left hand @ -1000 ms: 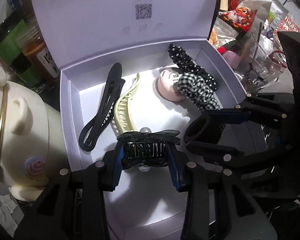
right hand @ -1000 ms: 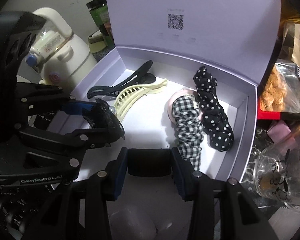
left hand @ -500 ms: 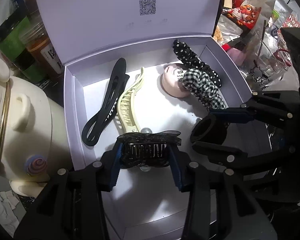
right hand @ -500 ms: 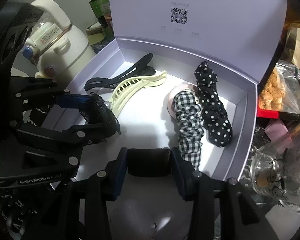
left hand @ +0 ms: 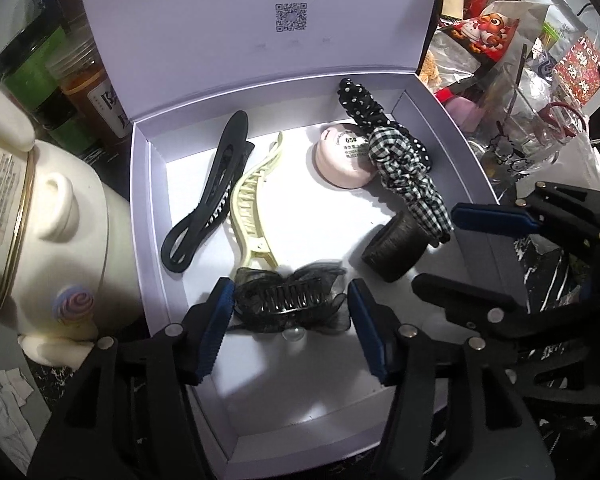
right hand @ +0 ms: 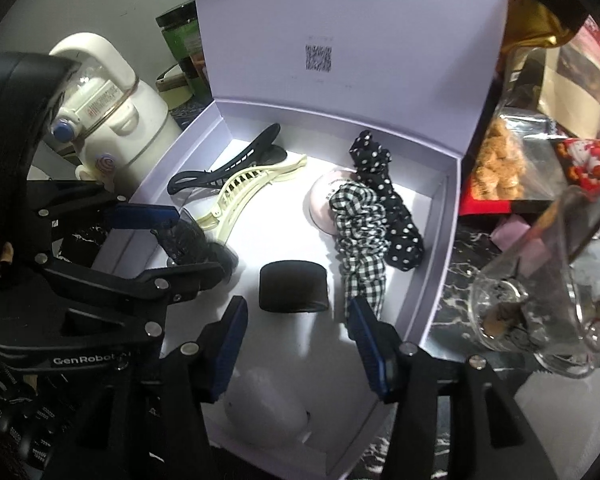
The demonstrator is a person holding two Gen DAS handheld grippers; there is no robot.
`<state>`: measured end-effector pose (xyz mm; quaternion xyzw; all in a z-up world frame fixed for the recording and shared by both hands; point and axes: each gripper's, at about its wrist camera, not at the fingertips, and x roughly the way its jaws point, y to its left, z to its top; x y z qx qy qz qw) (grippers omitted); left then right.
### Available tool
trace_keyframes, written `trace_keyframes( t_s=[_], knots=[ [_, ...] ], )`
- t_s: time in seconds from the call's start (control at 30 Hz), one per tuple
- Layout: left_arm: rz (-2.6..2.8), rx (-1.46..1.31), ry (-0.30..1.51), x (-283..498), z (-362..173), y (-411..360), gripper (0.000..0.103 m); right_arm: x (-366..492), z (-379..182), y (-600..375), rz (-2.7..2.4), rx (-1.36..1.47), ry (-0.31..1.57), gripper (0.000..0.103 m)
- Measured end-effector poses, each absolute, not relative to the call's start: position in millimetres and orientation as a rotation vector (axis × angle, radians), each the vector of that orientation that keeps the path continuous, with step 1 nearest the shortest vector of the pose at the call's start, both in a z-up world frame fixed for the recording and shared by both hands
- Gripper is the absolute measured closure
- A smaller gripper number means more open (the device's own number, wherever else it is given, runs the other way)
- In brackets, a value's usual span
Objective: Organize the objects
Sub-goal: 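Lower and release the comb in the box with the left tool while the right tool releases the pad, then withdraw both open tools up and away from the lavender box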
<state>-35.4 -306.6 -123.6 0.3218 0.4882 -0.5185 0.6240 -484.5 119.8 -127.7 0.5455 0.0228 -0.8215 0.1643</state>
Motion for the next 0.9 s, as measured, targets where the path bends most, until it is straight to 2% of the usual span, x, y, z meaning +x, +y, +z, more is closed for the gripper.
trace_keyframes(
  t_s=[0.07, 0.17, 0.23, 0.3, 0.53, 0.63, 0.9],
  knots=[
    [-1.189, 0.736, 1.127, -37.2, -120.7, -304.6, 0.044, -482.3, -124.1, 122.0, -2.356, 1.565, 0.08, 0.049],
    [-1.186, 0.725, 1.119, -40.9, -112.4, -300.1, 0.035, -475.6, -116.6, 125.6, -2.373, 1.576, 0.086, 0.049],
    [-1.16, 0.722, 1.086, -42.1, -106.0, -296.2, 0.025, -472.0, -110.5, 127.0, -2.389, 1.578, 0.096, 0.049],
    [-1.146, 0.702, 1.071, -47.8, -98.3, -288.2, 0.022, -468.4, -104.8, 127.3, -2.402, 1.576, 0.101, 0.049],
    [-1.112, 0.669, 1.04, -29.8, -73.9, -276.8, 0.019, -455.5, -77.6, 126.4, -2.48, 1.578, 0.147, 0.048],
    [-1.093, 0.669, 1.041, -28.4, -69.8, -285.8, 0.018, -446.7, -60.1, 129.5, -2.543, 1.584, 0.186, 0.041],
    [-1.054, 0.648, 0.975, -32.0, -31.0, -269.1, 0.015, -429.9, -23.7, 128.0, -2.575, 1.515, 0.125, 0.04]
  ],
)
